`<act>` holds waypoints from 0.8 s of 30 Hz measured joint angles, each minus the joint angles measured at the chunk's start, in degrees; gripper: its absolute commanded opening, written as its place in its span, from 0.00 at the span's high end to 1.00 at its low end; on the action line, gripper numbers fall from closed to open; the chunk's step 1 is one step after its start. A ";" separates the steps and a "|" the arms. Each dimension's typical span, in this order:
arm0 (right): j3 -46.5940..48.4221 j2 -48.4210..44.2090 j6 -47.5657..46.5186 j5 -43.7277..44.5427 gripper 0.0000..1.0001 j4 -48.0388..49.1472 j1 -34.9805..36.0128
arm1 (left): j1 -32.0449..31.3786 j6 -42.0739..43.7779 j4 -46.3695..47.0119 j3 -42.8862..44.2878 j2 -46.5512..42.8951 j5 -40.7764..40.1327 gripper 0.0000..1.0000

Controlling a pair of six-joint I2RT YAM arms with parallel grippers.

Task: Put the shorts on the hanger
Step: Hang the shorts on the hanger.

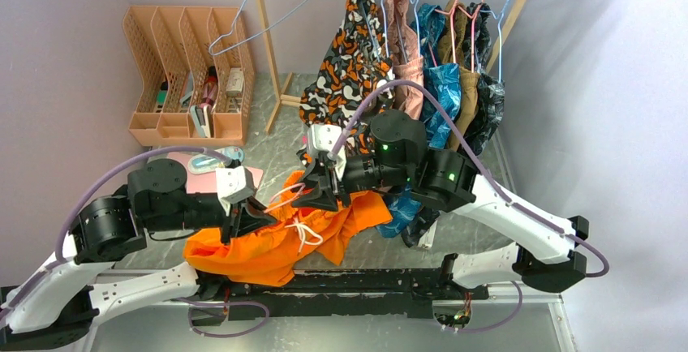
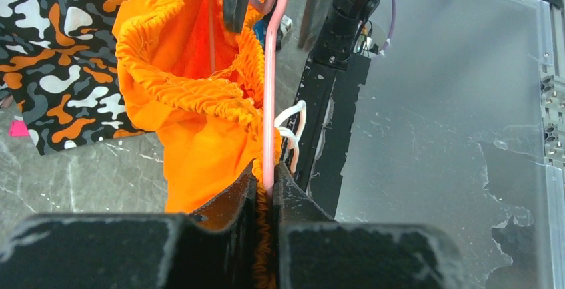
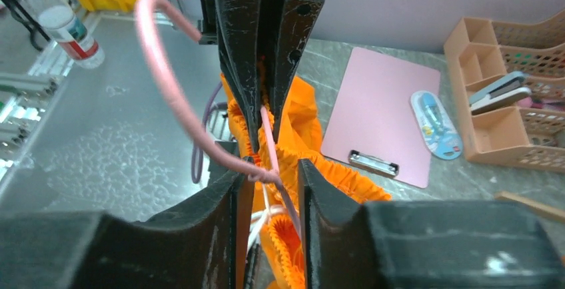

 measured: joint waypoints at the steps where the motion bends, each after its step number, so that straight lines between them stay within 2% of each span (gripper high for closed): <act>1: -0.22 0.31 0.33 -0.02 0.83 0.55 0.00 | 0.00 0.00 0.15 0.00 0.09 0.00 0.93; 3: -0.33 1.11 0.74 0.07 0.97 1.25 0.00 | 0.00 0.00 0.44 0.00 0.11 -0.07 0.92; 4: -0.35 1.55 1.09 0.50 1.00 1.73 0.00 | 0.00 0.00 0.11 0.07 0.11 -0.46 0.83; 7: -0.66 1.51 1.99 1.79 1.00 2.03 0.02 | 0.02 0.42 -0.52 0.94 0.20 -1.77 0.37; 8: -0.83 1.33 2.23 2.75 1.00 2.25 0.24 | 0.02 0.52 -0.46 1.70 0.37 -2.08 0.28; 9: -0.85 1.18 2.34 4.02 1.00 2.36 0.37 | 0.02 0.42 -0.35 2.89 0.57 -2.45 0.05; 10: -0.85 1.07 2.56 5.18 1.00 2.47 0.31 | 0.02 0.42 -0.22 4.48 0.74 -2.84 0.02; 17: 1.99 1.22 4.26 18.56 1.00 1.44 0.04 | 0.00 1.22 1.40 17.20 0.35 -6.45 0.02; 21: 7.08 2.21 4.61 27.32 1.00 0.07 -0.15 | 0.00 2.58 6.38 14.99 -5.44 -13.90 0.02; 24: 15.65 5.66 4.44 32.13 1.00 -3.85 -0.50 | 0.00 4.44 11.19 10.05 -10.80 -20.68 0.02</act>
